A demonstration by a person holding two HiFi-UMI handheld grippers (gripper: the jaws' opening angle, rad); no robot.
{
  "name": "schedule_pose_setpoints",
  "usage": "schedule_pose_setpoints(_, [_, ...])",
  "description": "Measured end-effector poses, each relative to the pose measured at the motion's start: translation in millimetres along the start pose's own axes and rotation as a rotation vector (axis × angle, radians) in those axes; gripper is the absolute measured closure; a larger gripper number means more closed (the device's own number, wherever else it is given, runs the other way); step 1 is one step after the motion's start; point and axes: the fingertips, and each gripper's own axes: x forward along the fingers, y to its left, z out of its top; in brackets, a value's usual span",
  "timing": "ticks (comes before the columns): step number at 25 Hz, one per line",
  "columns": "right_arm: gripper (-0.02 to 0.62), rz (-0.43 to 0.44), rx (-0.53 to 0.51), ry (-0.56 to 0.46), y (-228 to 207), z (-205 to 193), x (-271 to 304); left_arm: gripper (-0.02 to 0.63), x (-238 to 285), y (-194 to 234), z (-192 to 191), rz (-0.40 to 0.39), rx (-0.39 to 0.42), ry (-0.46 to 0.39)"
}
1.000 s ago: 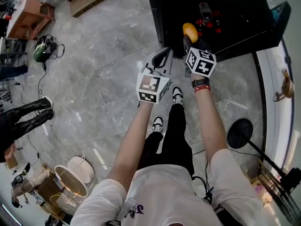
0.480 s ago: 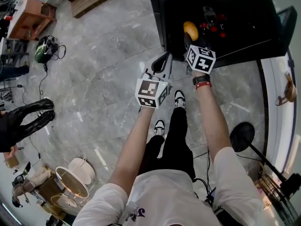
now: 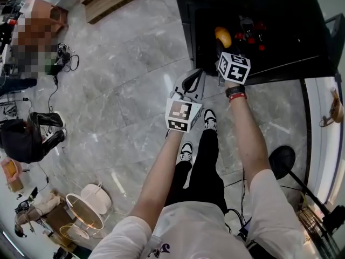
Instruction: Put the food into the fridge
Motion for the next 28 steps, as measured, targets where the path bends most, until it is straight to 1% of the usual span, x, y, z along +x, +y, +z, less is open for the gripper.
schedule_pose_setpoints(4, [0.333,-0.005,-0.019,-0.001,-4,5,16,0.586,4,1,-10,-0.018,0.037,0.025])
schedule_pose_setpoints(8, [0.333,-0.003,-0.038,0.002,-4,11,26,0.586,2,3,-10,-0.026,0.046,0.024])
schedule_pose_setpoints(12, [0.332,0.008,-0.062,0.018,-3,11,38,0.586,0,10,-10,-0.015,0.041,0.019])
schedule_pose_setpoints(16, [0.331,0.006,-0.091,0.036,-12,7,49,0.587,6,12,-15,-0.011,0.031,0.018])
schedule_pose_setpoints(22, [0.33,-0.001,-0.145,0.028,-15,10,56,0.587,13,13,-20,-0.012,0.032,0.024])
schedule_pose_setpoints(25, [0.327,0.005,-0.138,0.027,-14,8,58,0.586,13,13,-25,-0.012,0.026,0.034])
schedule_pose_setpoints(28, [0.304,0.014,-0.148,0.033,-13,6,59,0.588,12,14,-26,-0.005,0.032,0.048])
